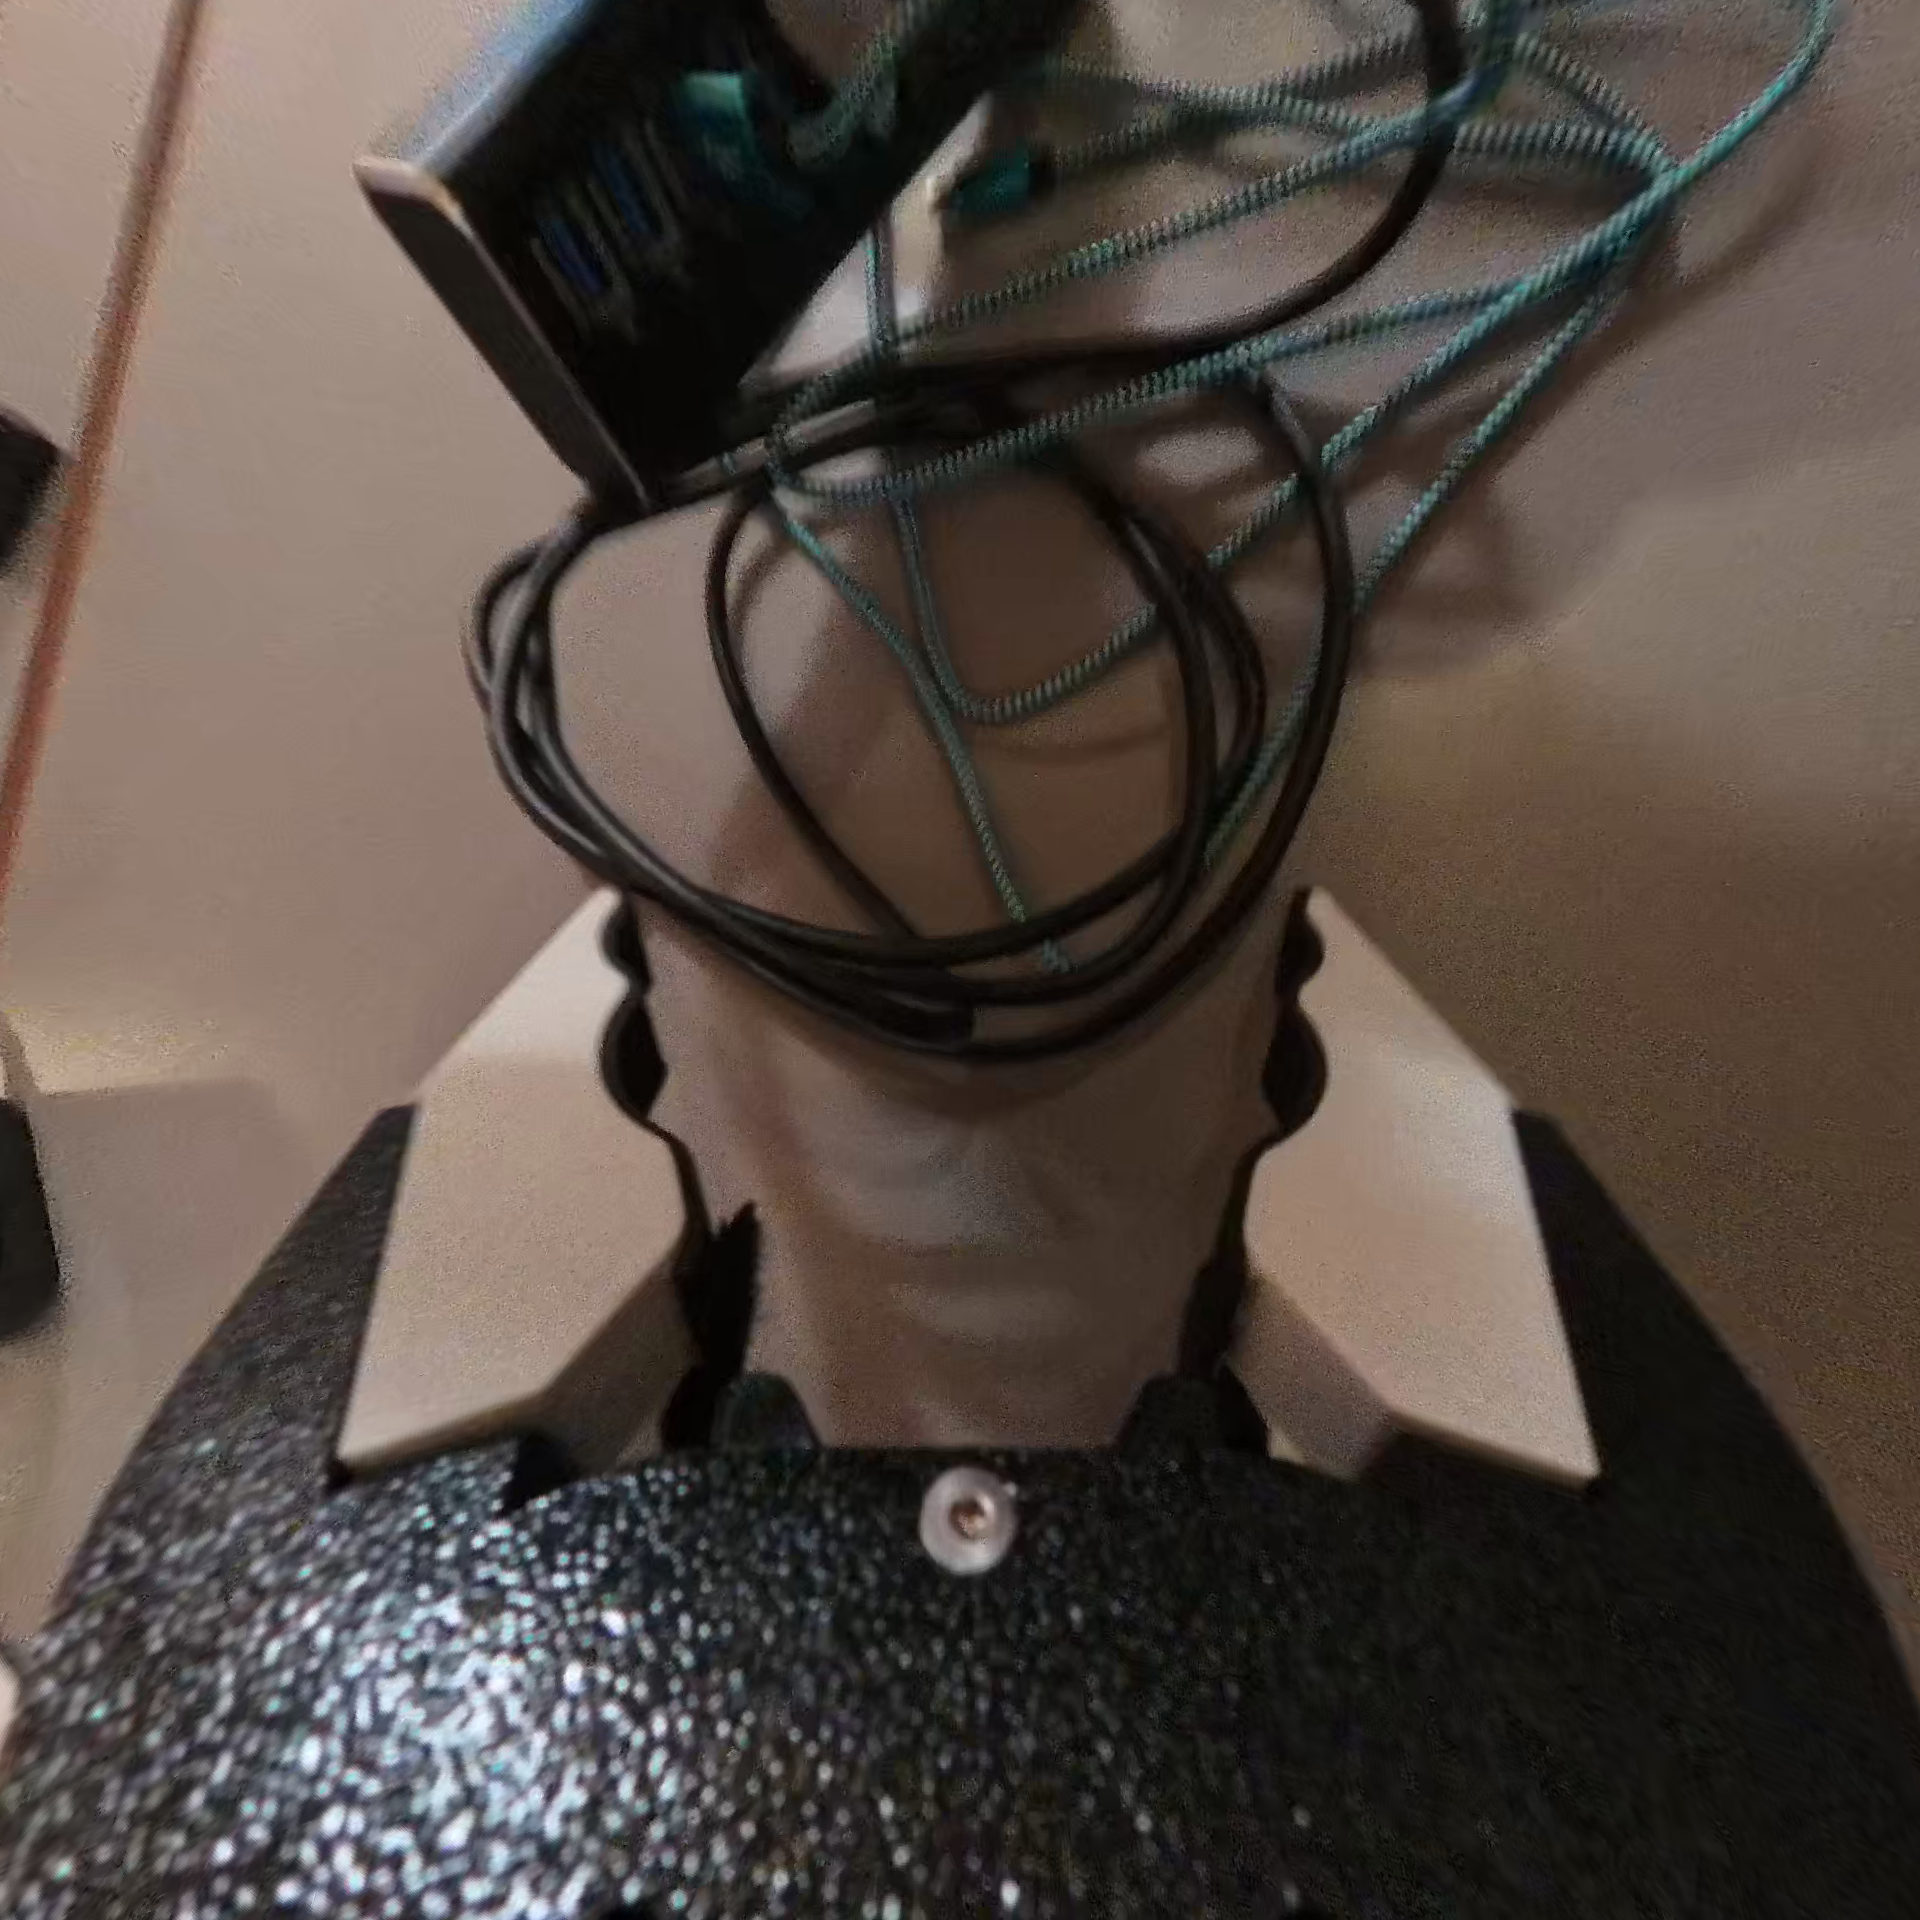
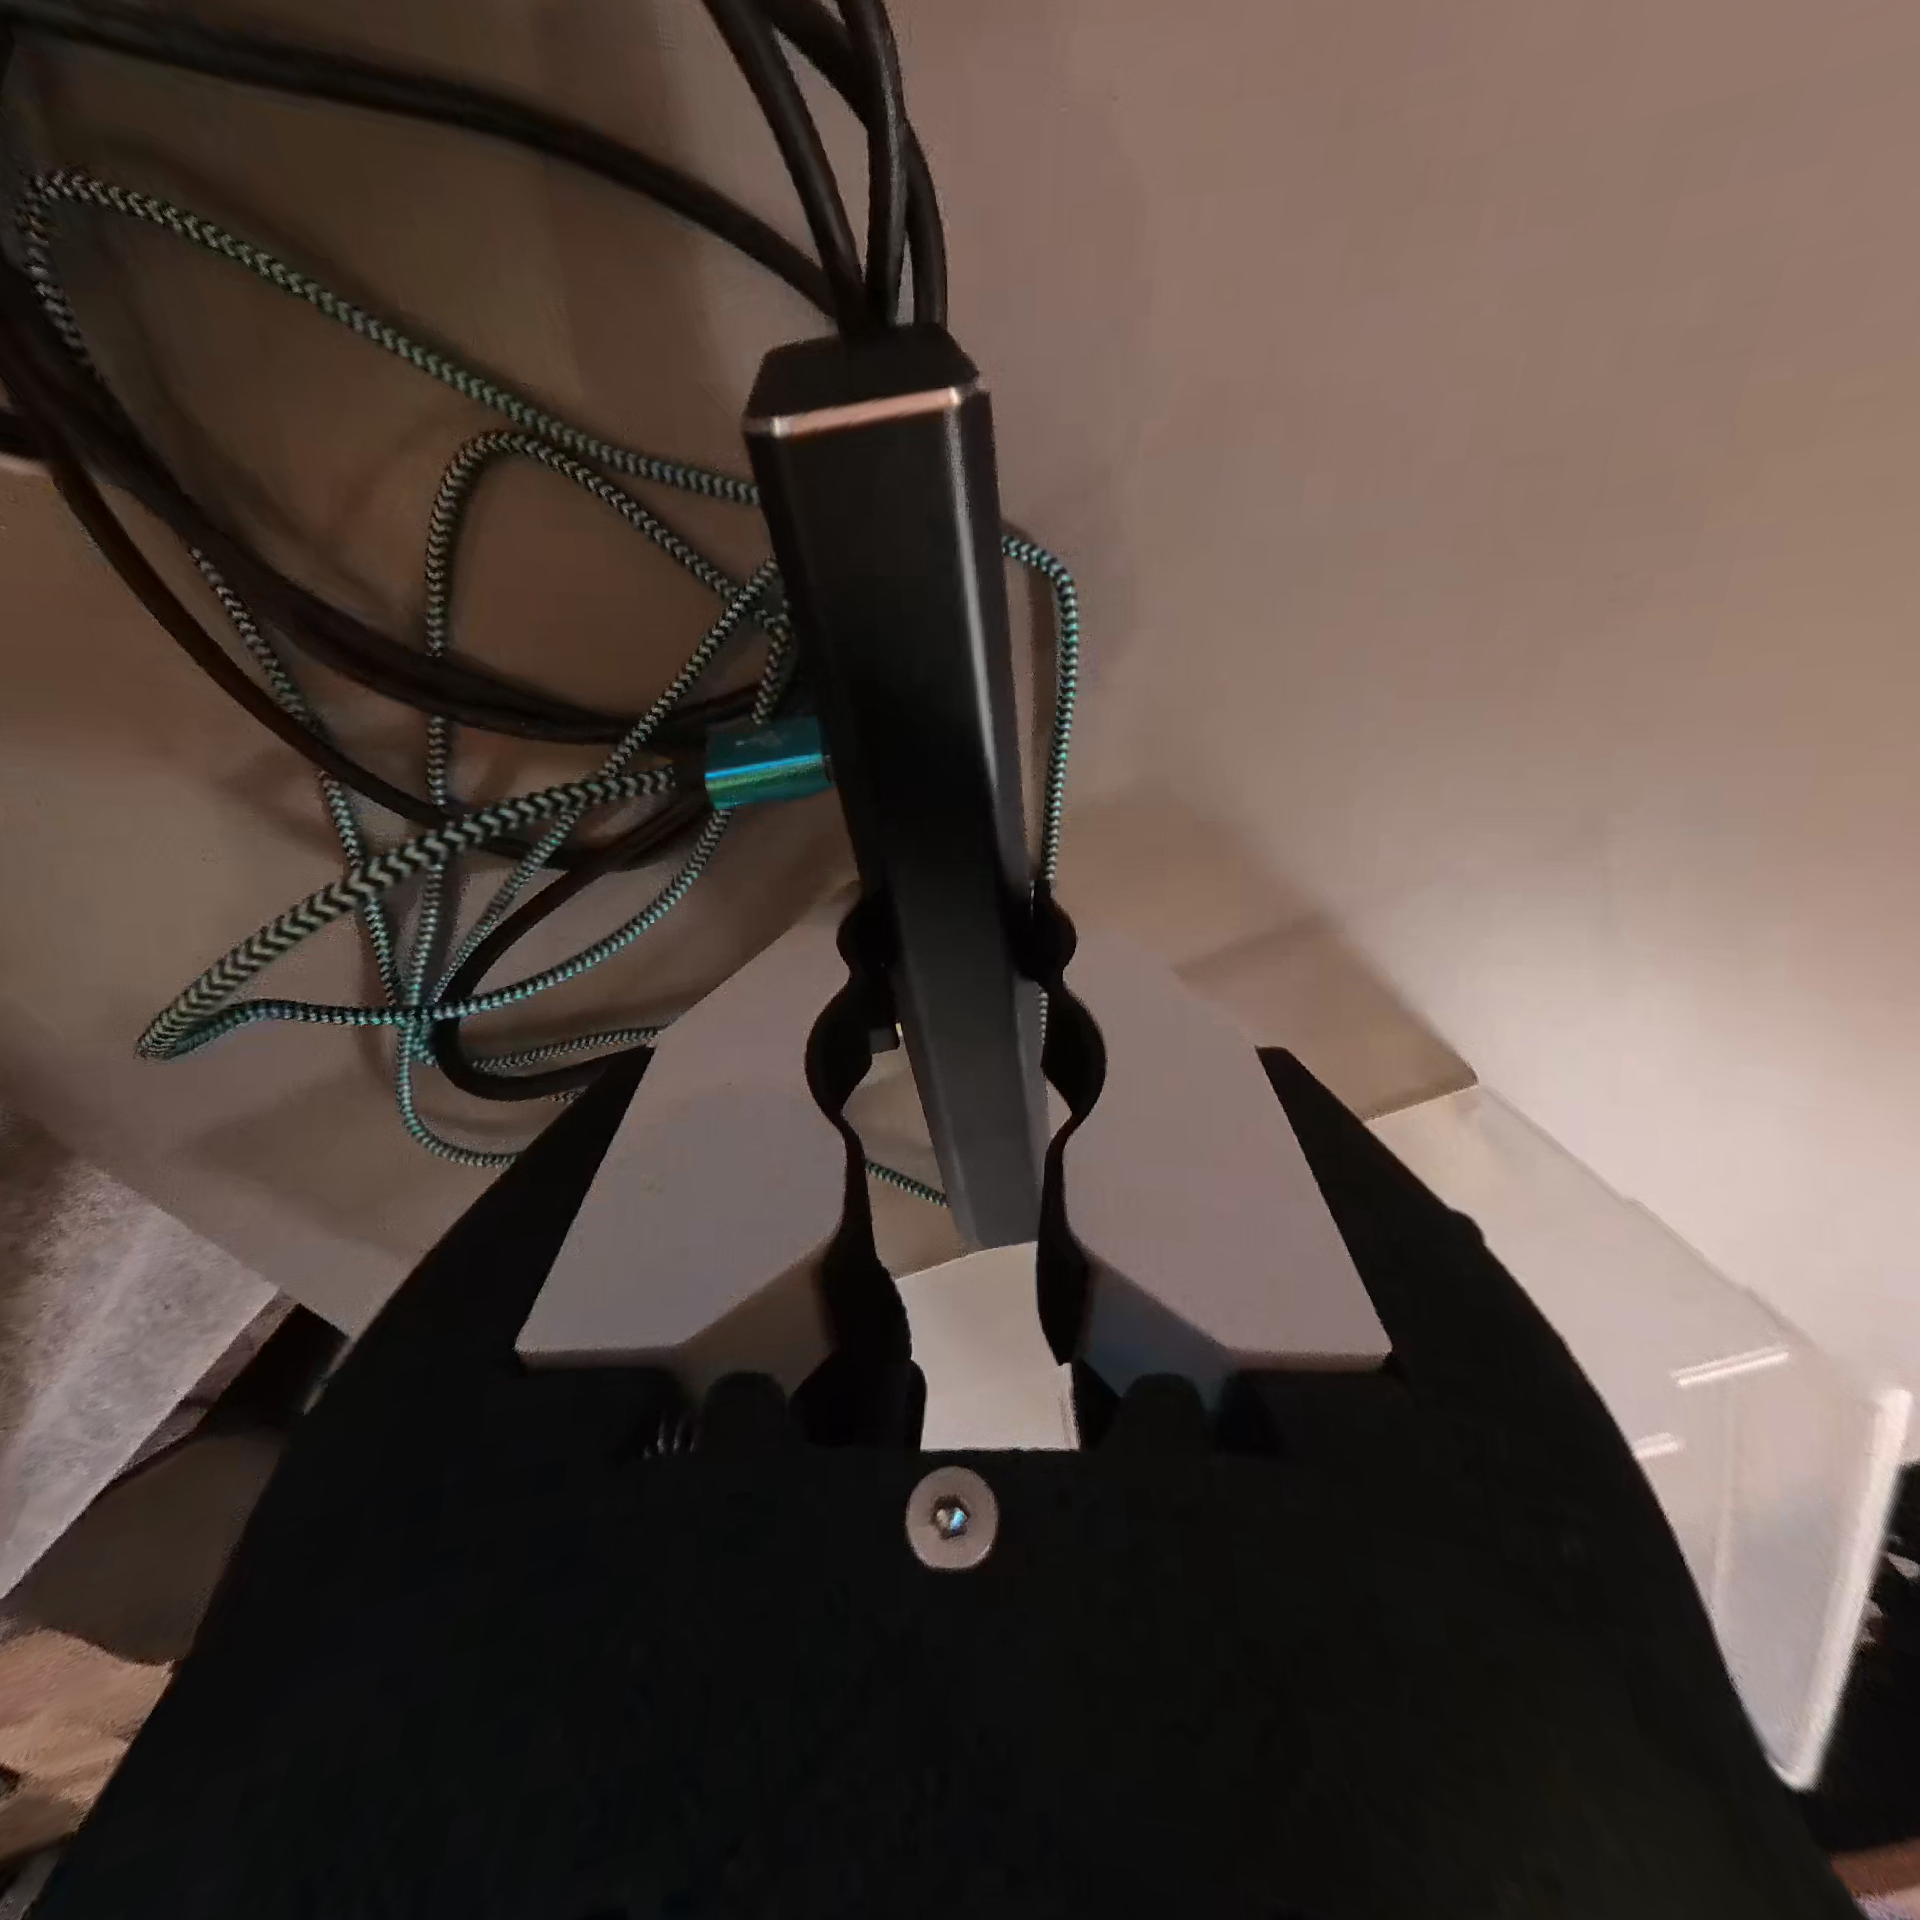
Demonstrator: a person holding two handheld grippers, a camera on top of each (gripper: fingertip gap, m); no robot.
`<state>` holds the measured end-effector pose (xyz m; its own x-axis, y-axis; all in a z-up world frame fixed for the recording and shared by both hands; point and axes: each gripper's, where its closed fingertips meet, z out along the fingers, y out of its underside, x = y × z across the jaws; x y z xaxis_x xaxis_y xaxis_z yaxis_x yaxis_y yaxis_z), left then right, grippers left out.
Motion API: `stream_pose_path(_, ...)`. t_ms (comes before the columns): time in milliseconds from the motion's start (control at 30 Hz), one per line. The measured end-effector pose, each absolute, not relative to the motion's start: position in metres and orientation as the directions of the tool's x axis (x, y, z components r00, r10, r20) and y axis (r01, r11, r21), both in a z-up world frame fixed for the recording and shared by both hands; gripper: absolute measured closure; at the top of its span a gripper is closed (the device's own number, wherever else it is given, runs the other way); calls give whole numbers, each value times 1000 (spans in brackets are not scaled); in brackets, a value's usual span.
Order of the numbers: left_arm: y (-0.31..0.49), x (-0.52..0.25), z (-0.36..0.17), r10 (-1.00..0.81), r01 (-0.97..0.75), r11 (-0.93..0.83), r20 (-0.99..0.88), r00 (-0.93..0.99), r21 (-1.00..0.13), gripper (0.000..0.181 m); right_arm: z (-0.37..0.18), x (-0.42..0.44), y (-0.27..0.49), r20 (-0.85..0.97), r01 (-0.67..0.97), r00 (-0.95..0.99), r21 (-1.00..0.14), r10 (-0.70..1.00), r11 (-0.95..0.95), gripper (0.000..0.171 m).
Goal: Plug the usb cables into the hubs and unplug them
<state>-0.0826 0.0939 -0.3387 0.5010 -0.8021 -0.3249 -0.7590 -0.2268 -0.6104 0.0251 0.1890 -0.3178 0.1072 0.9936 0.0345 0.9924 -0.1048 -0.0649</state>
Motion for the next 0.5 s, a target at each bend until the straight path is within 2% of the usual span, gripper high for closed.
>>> stream_pose_path(67,90,-75,-334,-825,-746,-177,-317,469,-642,70,-320,23,190,39,992,106,-68,994,-104,142)
stream_pose_path(167,93,-80,-335,-822,-781,-111,-385,420,-615,84,-323,18,191,51,994,65,-87,997,-61,139)
stream_pose_path(267,93,-80,-335,-825,-774,-79,-394,404,-629,87,-331,15,195,72,995,20,-95,997,-13,127)
stream_pose_path(333,94,-82,-333,-802,-772,-54,-434,411,-633,86,-330,7,191,37,990,8,-139,999,-3,122)
stream_pose_path(500,87,-93,-316,-670,-800,34,-607,427,-600,78,-325,-2,176,-81,977,-24,-211,996,6,85)
